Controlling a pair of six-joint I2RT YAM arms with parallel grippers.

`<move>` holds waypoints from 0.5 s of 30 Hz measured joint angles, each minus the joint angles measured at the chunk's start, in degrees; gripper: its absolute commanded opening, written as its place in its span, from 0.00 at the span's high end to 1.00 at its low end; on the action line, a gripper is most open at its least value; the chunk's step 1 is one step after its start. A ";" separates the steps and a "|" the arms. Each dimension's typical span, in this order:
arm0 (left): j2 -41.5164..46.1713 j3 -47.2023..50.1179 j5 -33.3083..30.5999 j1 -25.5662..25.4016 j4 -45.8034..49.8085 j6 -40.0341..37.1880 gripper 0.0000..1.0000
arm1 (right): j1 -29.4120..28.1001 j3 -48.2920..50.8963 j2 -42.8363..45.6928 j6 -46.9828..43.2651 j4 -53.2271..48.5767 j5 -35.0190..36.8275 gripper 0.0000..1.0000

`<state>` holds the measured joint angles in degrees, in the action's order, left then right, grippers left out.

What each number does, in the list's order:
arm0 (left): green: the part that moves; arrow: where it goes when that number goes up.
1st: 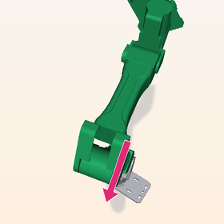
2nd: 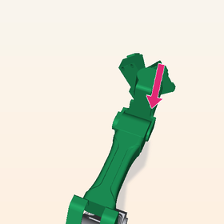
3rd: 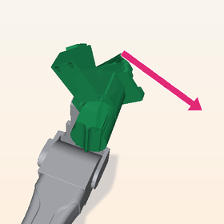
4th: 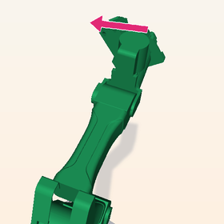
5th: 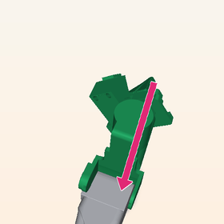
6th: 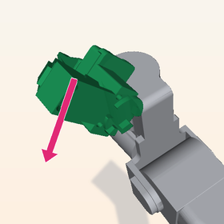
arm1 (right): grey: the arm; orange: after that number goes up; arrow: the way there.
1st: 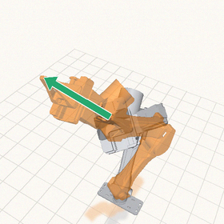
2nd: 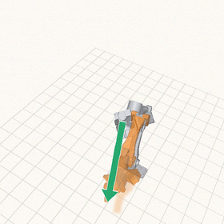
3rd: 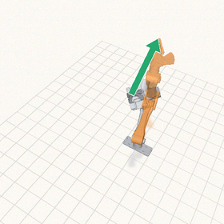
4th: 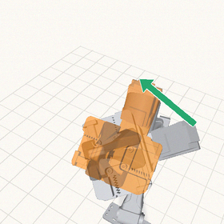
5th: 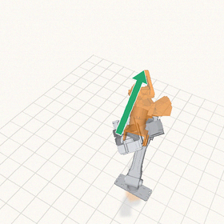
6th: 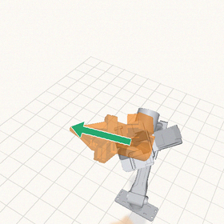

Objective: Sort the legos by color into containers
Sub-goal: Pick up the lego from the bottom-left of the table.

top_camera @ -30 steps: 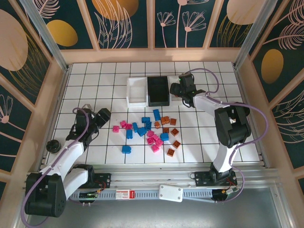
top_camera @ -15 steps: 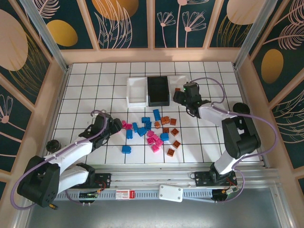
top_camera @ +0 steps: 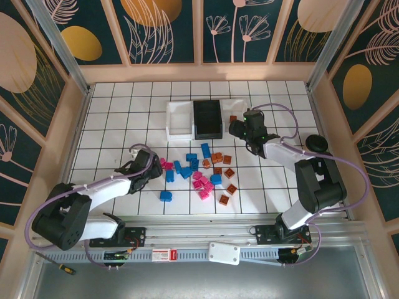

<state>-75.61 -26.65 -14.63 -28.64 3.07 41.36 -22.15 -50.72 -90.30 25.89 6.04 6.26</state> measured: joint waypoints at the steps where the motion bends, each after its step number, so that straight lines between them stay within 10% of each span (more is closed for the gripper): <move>1: -0.55 -0.13 0.00 0.00 -0.20 -0.07 0.37 | 0.11 0.00 0.09 0.00 0.02 -0.02 0.33; 15: -5.64 -2.16 -1.46 -0.04 -2.56 -1.92 0.65 | 0.22 1.66 3.02 0.02 0.20 -0.35 0.33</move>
<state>-81.25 -28.82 -16.10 -28.69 0.51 39.44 -21.93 -49.06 -87.29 25.91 6.24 5.91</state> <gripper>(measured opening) 0.395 0.673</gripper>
